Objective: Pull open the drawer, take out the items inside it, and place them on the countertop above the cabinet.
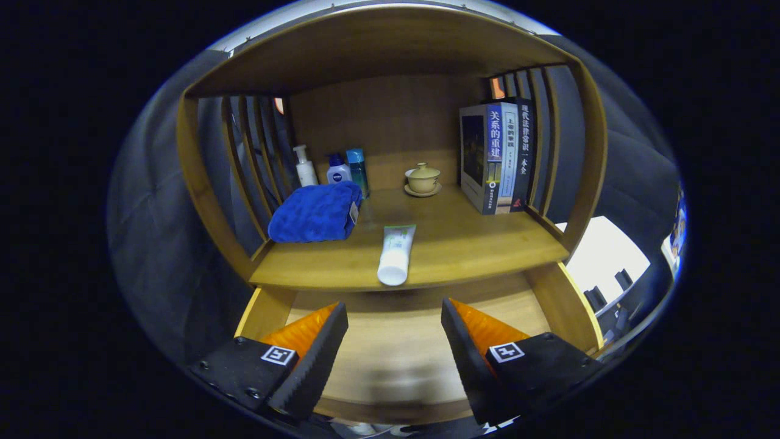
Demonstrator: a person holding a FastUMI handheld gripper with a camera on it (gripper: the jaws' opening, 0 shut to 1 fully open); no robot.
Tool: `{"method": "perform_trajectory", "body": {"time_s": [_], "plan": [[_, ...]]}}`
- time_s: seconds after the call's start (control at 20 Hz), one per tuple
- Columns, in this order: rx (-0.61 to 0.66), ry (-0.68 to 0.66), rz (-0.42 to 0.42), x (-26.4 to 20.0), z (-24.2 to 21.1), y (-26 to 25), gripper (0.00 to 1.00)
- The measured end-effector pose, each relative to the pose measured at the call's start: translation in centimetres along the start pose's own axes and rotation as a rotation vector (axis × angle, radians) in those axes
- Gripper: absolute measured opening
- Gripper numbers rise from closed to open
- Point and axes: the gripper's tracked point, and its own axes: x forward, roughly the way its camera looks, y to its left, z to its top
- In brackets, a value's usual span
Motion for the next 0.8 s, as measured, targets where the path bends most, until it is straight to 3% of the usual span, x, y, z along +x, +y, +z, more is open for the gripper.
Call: {"method": "perform_trajectory", "body": {"time_s": [0.55,0.8], "plan": [[-0.036,-0.163,-0.039,-7.2,-5.4,-1.5,0.97],[-0.013,-0.155,-0.034,-8.6,-8.0,-1.5,0.97]]}}
